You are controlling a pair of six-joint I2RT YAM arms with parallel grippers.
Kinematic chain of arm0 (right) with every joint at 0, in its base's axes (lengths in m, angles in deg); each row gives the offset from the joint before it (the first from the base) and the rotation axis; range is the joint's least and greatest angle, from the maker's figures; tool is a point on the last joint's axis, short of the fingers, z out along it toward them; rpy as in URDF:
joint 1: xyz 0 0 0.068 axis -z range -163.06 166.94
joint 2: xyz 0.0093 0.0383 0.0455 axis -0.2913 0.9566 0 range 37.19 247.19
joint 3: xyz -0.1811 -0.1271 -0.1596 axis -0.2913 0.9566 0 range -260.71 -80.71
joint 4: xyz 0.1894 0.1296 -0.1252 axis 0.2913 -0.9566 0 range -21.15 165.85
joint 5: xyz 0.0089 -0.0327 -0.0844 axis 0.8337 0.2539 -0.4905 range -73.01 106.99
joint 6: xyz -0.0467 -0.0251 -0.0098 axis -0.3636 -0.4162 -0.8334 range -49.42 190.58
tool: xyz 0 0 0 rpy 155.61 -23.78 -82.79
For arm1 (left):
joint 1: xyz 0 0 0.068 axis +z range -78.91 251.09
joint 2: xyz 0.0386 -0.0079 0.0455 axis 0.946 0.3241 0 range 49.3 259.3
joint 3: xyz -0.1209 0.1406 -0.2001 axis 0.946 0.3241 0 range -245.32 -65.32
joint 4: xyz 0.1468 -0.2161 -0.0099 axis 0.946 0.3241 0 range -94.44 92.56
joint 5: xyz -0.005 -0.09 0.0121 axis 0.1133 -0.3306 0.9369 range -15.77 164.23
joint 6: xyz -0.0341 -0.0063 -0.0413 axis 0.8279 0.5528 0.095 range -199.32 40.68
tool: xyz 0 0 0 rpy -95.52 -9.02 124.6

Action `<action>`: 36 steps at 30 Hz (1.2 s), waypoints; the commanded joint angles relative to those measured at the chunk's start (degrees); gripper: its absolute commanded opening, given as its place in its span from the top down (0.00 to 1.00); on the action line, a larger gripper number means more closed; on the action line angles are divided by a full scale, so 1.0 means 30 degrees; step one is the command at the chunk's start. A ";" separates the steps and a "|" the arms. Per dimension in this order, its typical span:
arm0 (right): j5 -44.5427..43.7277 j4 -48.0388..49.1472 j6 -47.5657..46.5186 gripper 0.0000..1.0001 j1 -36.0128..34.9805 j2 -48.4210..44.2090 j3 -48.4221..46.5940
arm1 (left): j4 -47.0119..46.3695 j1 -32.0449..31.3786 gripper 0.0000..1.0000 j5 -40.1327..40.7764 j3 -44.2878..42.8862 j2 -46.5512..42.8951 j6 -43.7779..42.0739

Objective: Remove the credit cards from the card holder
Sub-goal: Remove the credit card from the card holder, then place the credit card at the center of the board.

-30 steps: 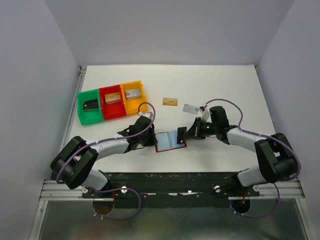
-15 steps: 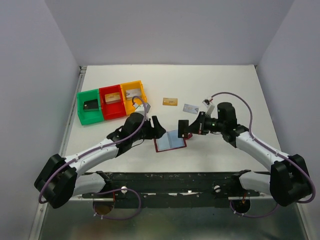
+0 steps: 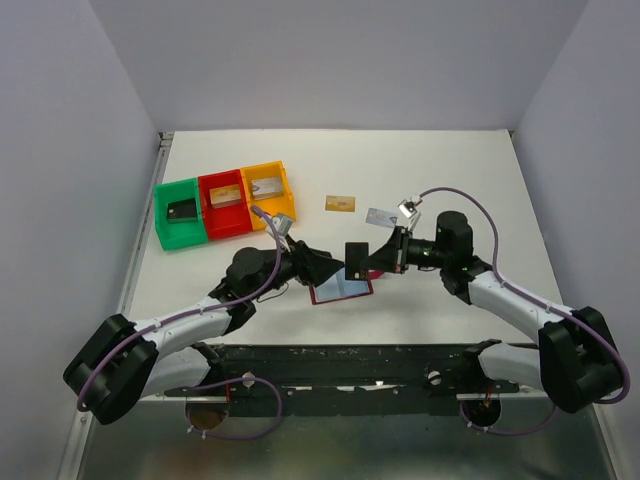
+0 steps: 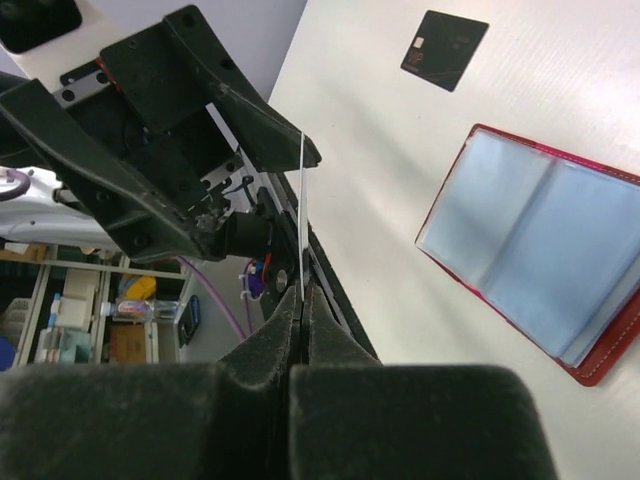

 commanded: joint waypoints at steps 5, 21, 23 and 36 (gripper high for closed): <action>0.0743 0.2116 0.0935 1.00 -0.0680 0.0235 -0.0451 | -0.3455 0.0064 0.26 -0.1900 -0.0323 0.0615 0.0216; 0.2061 0.6632 0.3603 1.00 -0.1383 0.1670 -0.0099 | -0.4978 0.0064 0.71 -0.2867 -0.0177 0.1319 0.0538; 0.2207 0.6486 0.3486 1.00 -0.1413 0.1612 -0.0158 | -0.5037 0.0093 0.83 -0.2984 -0.0148 0.1318 0.0479; 0.0595 -0.8068 -0.4947 0.44 -0.1383 -0.1844 -0.5369 | 0.2715 0.2085 1.00 -0.8277 -0.1694 -0.2900 -0.1450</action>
